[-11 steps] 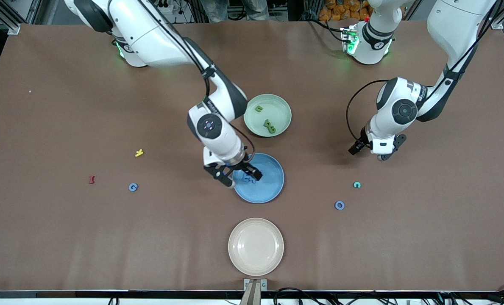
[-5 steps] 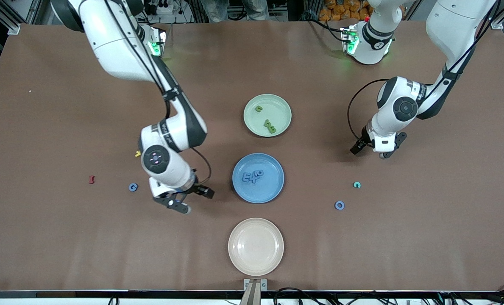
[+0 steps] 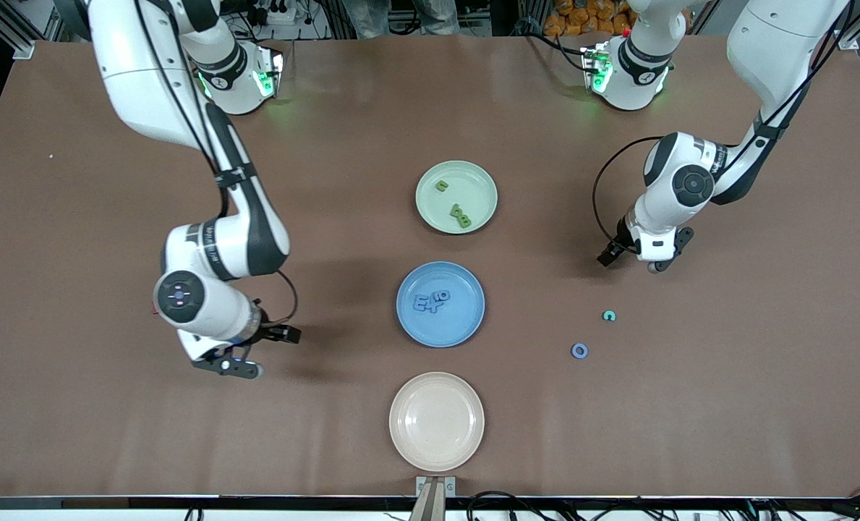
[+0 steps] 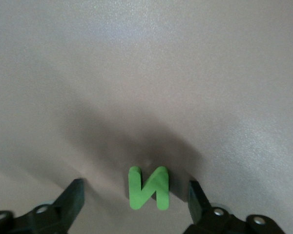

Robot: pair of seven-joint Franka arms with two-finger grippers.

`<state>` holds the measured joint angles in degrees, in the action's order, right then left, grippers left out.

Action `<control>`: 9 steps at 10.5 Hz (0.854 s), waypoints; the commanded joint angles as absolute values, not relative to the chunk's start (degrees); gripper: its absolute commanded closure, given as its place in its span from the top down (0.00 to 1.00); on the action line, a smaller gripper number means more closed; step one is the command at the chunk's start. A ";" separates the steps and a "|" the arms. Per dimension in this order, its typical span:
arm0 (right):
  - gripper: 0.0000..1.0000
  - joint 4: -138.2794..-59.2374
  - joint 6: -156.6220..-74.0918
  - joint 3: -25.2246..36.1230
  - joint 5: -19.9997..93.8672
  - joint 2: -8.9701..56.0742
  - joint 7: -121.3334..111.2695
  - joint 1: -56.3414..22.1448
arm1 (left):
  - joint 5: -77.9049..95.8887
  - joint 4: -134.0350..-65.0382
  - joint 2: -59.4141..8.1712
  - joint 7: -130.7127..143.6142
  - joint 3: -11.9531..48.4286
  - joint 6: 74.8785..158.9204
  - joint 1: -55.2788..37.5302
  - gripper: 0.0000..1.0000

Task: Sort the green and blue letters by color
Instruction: 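Carry the green N to the green plate while the right gripper grasps G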

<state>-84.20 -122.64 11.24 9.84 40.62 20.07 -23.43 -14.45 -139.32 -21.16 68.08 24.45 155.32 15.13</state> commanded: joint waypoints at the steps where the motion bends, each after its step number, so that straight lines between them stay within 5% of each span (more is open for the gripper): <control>1: 1.00 -91.56 -124.35 10.63 9.49 35.25 10.92 -20.23 | -13.71 -139.22 -21.80 69.70 23.56 156.71 14.33 0.00; 9: 1.00 -106.16 -142.19 10.63 9.49 33.75 -3.07 -15.56 | -15.38 -130.28 -23.46 73.27 23.64 156.10 9.87 0.00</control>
<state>-100.89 -138.52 11.38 9.85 36.39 0.14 -16.95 -14.48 -135.88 -21.41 69.04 24.39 156.12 14.11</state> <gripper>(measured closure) 0.000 0.665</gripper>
